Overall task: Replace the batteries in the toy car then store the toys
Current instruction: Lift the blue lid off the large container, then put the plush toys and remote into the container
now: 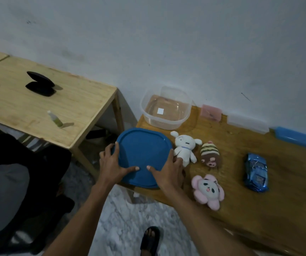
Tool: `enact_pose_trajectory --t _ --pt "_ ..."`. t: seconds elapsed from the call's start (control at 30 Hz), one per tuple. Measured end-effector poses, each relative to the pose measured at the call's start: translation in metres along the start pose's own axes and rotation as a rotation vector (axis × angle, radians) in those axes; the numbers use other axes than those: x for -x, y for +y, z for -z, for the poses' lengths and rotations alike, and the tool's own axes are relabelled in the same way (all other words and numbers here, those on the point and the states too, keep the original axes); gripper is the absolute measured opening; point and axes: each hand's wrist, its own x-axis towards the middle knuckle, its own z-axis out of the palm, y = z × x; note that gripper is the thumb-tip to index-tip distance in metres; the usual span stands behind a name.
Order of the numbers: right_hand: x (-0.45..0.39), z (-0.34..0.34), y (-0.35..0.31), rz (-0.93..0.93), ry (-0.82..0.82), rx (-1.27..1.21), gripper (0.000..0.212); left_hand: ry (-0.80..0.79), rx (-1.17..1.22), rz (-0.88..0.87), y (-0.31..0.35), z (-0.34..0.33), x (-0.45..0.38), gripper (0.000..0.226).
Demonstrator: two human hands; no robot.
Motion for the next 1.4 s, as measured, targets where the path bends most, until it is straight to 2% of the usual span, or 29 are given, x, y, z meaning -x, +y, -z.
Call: enact_pose_trajectory --t 0.13,0.33,0.43,0.53,0.63,0.73,0.87,0.97,1.07,1.17,1.4 --pt "-0.001 -0.008 -0.001 0.015 -0.031 0.203 0.112 -0.04 -0.021 0.019 -0.009 -0.017 0.001 0.141" --pt "-0.008 -0.009 -0.009 -0.011 -0.098 0.292 0.113 -0.032 -0.036 0.007 -0.019 -0.025 -0.003 0.138" --pt "-0.013 0.003 -0.014 -0.025 -0.086 0.207 0.1 -0.012 -0.025 0.003 -0.015 -0.021 -0.003 0.135" --pt "-0.02 0.024 -0.012 0.03 0.036 0.082 0.077 0.032 -0.006 -0.033 0.006 -0.017 -0.004 0.124" --pt "-0.032 0.051 -0.002 0.054 0.169 -0.006 0.065 0.058 0.038 -0.114 0.047 -0.017 -0.011 0.112" --pt "-0.047 0.078 0.016 0.026 0.251 -0.085 0.056 0.01 0.102 -0.188 0.094 -0.026 -0.022 0.103" --pt "-0.07 0.101 0.06 -0.019 0.276 -0.195 0.061 -0.16 0.166 -0.281 0.149 -0.051 -0.032 0.093" --pt "-0.083 0.106 0.092 -0.095 0.242 -0.164 0.071 -0.236 0.163 -0.326 0.17 -0.072 -0.037 0.091" --pt "-0.095 0.101 0.113 -0.172 0.124 -0.196 0.077 -0.257 0.203 -0.346 0.176 -0.091 -0.041 0.089" --pt "-0.102 0.084 0.127 -0.149 0.025 -0.269 0.078 -0.284 0.286 -0.324 0.182 -0.101 -0.04 0.087" --pt "-0.093 0.083 0.132 -0.098 0.131 -0.5 0.07 -0.206 0.423 -0.262 0.196 -0.104 -0.039 0.088"
